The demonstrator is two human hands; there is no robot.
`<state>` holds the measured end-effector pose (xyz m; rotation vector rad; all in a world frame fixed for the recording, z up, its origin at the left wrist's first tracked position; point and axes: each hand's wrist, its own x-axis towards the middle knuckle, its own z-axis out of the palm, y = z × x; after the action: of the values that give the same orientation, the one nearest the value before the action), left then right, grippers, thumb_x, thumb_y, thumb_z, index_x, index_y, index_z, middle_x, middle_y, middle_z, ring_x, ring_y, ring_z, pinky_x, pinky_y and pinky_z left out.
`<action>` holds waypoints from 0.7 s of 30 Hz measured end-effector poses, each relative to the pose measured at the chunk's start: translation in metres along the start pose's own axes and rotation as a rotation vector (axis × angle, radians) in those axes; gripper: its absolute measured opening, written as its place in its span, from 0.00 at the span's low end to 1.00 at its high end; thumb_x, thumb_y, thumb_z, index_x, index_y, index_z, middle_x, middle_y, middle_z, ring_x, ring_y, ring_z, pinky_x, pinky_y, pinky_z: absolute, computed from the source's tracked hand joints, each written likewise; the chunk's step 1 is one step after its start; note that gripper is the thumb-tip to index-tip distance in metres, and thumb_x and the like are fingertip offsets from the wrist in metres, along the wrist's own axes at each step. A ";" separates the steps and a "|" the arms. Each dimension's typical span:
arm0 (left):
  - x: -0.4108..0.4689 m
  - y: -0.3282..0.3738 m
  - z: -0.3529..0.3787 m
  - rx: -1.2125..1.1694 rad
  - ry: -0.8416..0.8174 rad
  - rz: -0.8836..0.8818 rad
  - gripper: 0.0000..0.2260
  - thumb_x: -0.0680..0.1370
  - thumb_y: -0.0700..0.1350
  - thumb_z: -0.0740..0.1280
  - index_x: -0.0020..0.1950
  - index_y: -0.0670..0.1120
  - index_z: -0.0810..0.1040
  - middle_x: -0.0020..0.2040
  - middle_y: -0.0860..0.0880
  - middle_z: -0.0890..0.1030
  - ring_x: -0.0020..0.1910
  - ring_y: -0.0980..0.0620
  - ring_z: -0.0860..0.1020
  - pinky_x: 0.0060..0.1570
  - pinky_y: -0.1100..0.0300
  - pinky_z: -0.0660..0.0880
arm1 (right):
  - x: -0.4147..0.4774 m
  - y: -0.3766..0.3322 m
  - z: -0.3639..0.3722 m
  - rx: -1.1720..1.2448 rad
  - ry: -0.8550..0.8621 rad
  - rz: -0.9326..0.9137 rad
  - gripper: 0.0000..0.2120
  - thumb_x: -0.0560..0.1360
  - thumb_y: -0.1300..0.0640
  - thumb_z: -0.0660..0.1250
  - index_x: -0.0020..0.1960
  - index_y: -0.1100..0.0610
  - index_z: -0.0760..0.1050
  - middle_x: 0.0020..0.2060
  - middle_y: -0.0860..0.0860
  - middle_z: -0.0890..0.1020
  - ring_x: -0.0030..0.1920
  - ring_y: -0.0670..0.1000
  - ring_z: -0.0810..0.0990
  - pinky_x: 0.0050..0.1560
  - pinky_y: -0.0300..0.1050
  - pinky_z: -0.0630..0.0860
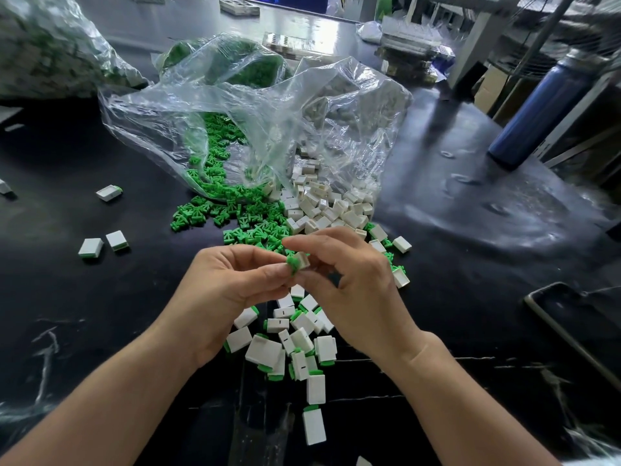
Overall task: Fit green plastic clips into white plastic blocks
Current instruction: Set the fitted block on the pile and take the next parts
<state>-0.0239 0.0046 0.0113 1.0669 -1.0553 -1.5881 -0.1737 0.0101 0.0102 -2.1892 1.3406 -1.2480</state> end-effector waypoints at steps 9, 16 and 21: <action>0.001 0.000 0.000 -0.026 0.027 -0.012 0.16 0.54 0.43 0.74 0.40 0.42 0.80 0.34 0.44 0.82 0.31 0.51 0.82 0.30 0.62 0.78 | -0.003 0.000 0.005 0.062 0.013 0.033 0.06 0.69 0.67 0.69 0.45 0.62 0.80 0.41 0.50 0.79 0.38 0.46 0.77 0.39 0.34 0.75; -0.001 -0.001 0.001 -0.040 0.022 0.008 0.11 0.56 0.41 0.73 0.38 0.44 0.84 0.38 0.42 0.83 0.36 0.49 0.82 0.36 0.63 0.79 | -0.001 -0.002 0.004 0.310 -0.001 0.243 0.08 0.71 0.60 0.66 0.42 0.47 0.73 0.38 0.48 0.81 0.40 0.49 0.81 0.44 0.49 0.79; 0.000 0.001 0.002 -0.056 0.046 -0.022 0.07 0.62 0.38 0.69 0.39 0.39 0.80 0.34 0.42 0.82 0.31 0.51 0.81 0.31 0.64 0.78 | 0.002 0.000 0.001 0.336 0.019 0.291 0.05 0.70 0.55 0.65 0.40 0.45 0.72 0.35 0.41 0.79 0.39 0.45 0.80 0.45 0.47 0.79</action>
<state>-0.0261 0.0047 0.0124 1.0755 -0.9654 -1.5940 -0.1728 0.0080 0.0110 -1.6933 1.2911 -1.2753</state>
